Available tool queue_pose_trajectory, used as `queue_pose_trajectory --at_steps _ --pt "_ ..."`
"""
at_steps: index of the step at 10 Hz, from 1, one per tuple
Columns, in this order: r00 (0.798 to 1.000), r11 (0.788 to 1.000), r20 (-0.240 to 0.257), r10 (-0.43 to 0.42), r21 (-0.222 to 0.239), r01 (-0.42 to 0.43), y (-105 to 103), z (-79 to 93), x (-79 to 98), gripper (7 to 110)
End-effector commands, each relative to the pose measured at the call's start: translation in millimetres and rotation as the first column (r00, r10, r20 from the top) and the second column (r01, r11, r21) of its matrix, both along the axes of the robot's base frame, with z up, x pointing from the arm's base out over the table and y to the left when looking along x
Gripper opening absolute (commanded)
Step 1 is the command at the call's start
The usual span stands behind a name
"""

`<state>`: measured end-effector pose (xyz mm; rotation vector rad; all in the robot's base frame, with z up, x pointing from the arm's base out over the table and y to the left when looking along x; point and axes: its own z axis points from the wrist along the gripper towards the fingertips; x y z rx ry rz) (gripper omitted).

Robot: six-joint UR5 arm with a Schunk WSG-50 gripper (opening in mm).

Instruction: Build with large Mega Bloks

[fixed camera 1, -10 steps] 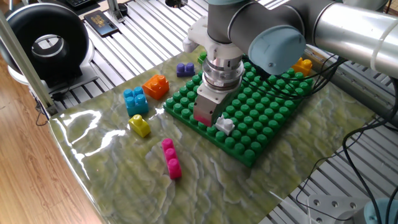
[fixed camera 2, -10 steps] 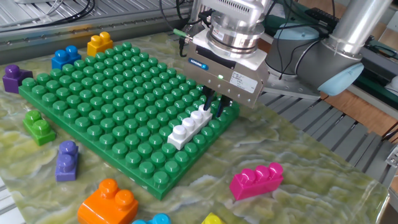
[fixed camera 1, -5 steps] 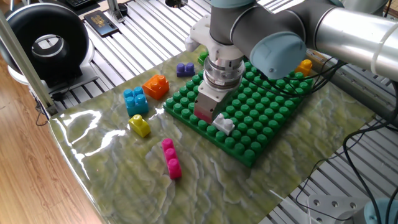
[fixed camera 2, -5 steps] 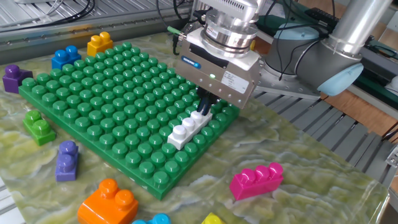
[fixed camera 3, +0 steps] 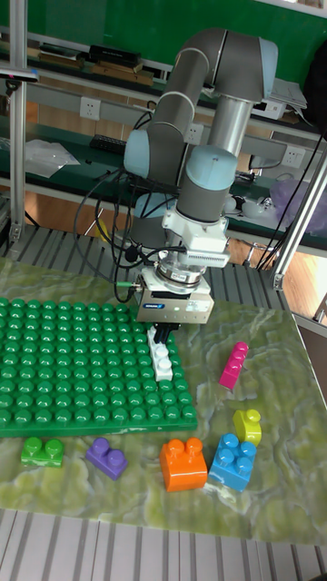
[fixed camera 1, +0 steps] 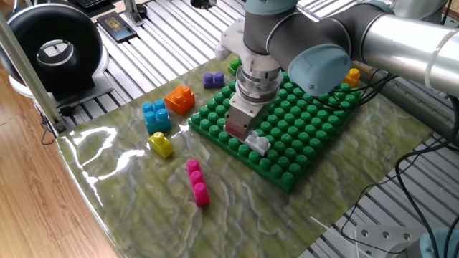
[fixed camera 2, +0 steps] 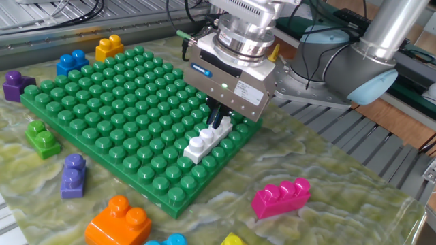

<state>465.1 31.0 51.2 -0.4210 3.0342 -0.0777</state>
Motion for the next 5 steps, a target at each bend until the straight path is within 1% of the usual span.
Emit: queue_pose_trajectory --at_steps 1,3,5 --pt "1.000 1.000 0.003 -0.007 0.027 0.007 3.1 1.3 -1.2 7" --pt "1.000 0.999 0.000 -0.007 0.033 0.007 5.0 2.0 -2.7 7" --pt "1.000 1.000 -0.003 -0.006 0.025 0.006 2.1 -2.0 -1.4 7"
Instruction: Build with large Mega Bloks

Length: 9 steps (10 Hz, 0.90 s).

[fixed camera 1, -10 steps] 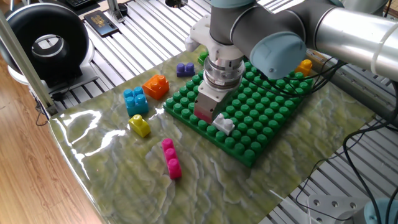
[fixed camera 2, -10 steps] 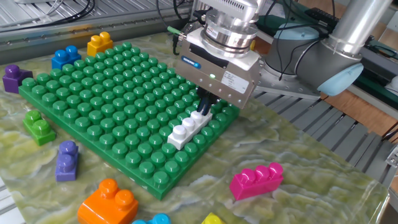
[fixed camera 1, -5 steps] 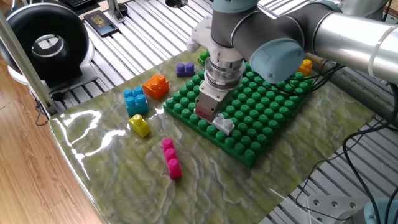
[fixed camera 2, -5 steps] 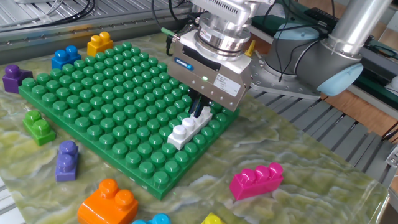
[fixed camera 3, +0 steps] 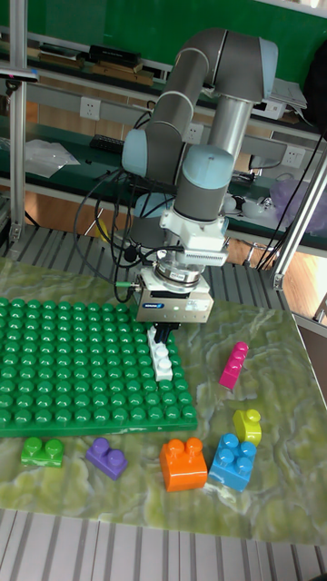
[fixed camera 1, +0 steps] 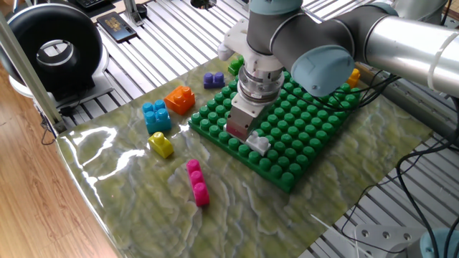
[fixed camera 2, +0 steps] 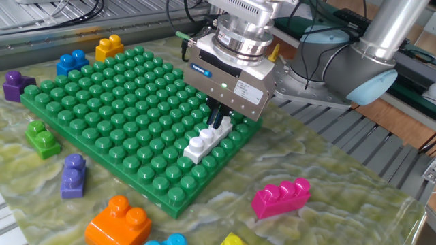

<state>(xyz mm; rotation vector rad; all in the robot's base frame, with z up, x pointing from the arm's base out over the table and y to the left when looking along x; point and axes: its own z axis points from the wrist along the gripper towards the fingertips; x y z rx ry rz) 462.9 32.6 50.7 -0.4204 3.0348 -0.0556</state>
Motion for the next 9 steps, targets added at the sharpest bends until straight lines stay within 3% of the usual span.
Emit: queue_pose_trajectory --at_steps 1,9 --pt "1.000 1.000 -0.001 -0.004 0.014 0.004 0 -2.2 0.4 7" --pt "1.000 0.999 -0.002 -0.010 0.050 0.011 8 -12.5 6.9 7"
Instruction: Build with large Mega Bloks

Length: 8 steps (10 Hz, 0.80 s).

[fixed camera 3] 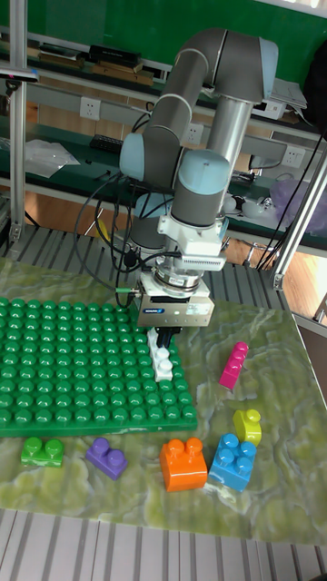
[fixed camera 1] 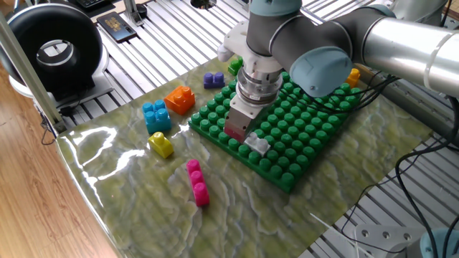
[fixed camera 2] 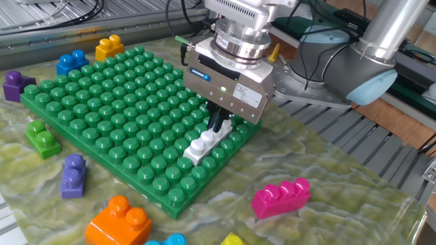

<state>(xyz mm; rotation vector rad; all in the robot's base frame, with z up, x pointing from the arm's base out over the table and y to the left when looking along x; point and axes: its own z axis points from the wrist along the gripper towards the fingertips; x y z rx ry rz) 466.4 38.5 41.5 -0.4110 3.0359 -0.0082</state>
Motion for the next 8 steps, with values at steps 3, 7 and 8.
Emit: queue_pose_trajectory --at_steps 3,7,8 --pt "1.000 0.999 0.004 0.010 0.031 -0.010 0 -1.3 -1.1 7" --pt "0.999 0.995 0.010 0.035 0.095 -0.036 3 -14.9 -2.4 7" --pt "0.998 0.998 -0.022 0.055 0.032 -0.054 -12 -12.9 -11.6 7"
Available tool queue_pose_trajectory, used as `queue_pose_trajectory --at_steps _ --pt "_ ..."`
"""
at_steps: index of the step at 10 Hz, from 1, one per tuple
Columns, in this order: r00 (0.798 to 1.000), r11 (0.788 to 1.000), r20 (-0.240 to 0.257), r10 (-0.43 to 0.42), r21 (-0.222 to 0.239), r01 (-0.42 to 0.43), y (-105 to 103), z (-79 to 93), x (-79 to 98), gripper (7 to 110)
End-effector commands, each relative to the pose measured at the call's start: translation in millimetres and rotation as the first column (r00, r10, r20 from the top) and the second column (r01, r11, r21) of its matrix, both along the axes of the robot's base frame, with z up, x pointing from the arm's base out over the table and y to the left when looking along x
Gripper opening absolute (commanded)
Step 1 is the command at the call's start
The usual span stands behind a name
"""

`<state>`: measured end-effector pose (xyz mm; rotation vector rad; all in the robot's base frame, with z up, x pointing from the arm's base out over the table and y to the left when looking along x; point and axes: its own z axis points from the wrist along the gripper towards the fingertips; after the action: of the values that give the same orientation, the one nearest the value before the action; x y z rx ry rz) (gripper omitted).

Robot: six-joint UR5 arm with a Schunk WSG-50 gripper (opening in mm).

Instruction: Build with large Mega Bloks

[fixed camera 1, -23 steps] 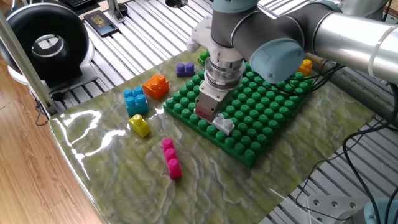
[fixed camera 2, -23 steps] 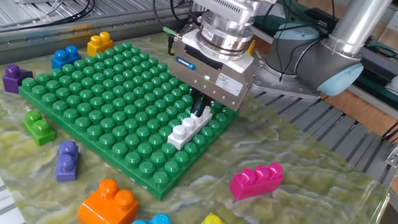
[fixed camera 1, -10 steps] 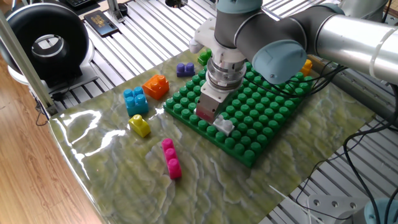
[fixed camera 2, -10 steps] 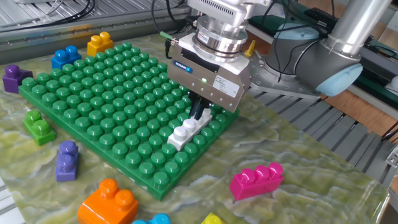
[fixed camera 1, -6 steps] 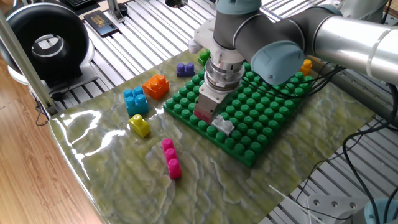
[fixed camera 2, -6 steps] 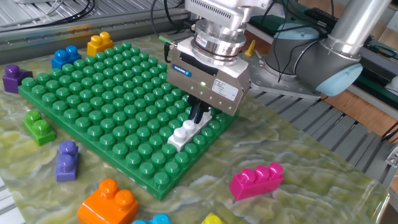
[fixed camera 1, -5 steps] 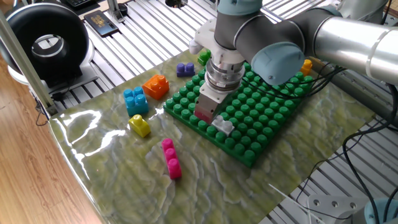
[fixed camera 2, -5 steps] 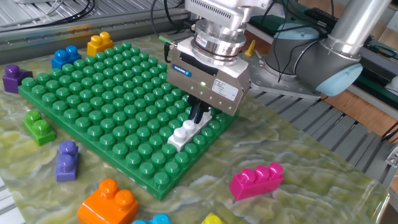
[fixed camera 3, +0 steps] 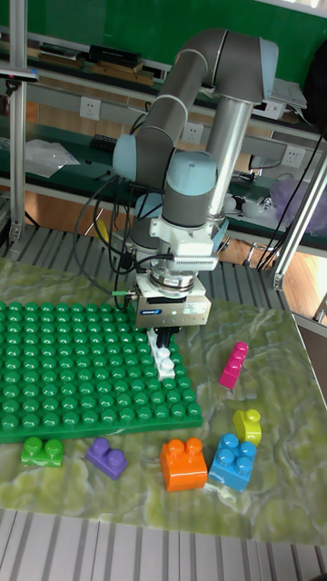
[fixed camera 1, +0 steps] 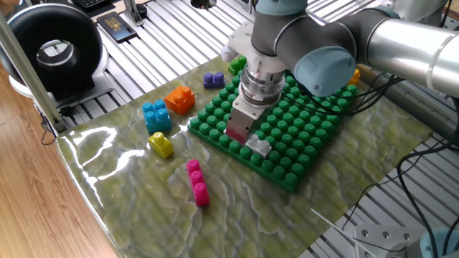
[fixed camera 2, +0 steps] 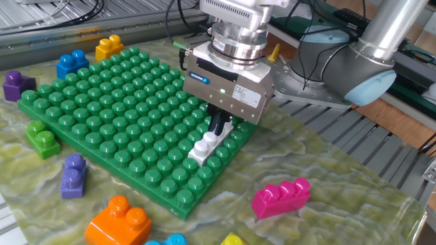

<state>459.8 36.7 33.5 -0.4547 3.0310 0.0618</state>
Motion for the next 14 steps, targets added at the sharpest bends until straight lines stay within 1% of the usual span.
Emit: queue_pose_trajectory --at_steps 1,2,3,4,5,6,7,9,10,12,13,14 --pt "0.998 0.997 -0.058 0.038 -0.071 -0.042 -16 11.5 -18.0 7" --pt "0.994 0.999 -0.107 0.019 -0.042 -0.024 6 29.1 -32.9 7" --pt "0.993 0.999 -0.118 -0.002 -0.052 -0.004 22 41.0 -34.6 22" --pt "0.992 0.998 -0.118 0.033 -0.041 -0.038 33 45.6 -36.3 22" --pt "0.993 0.997 -0.110 0.051 -0.044 -0.056 34 47.9 -34.9 22" --pt "0.992 0.996 -0.106 0.061 -0.054 -0.067 32 49.1 -34.7 44" --pt "0.992 0.995 -0.111 0.055 -0.076 -0.064 32 52.3 -36.2 44" --pt "0.994 0.996 -0.108 0.016 -0.083 -0.025 36 51.7 -34.6 44" --pt "0.994 0.997 -0.106 0.000 -0.079 -0.009 38 48.7 -31.7 7" --pt "0.996 0.997 -0.088 0.010 -0.081 -0.017 34 38.1 -19.9 7" --pt "0.997 0.997 -0.081 0.004 -0.077 -0.011 33 37.6 -19.0 7" --pt "0.996 0.998 -0.086 -0.006 -0.057 0.002 38 39.0 -22.1 7"
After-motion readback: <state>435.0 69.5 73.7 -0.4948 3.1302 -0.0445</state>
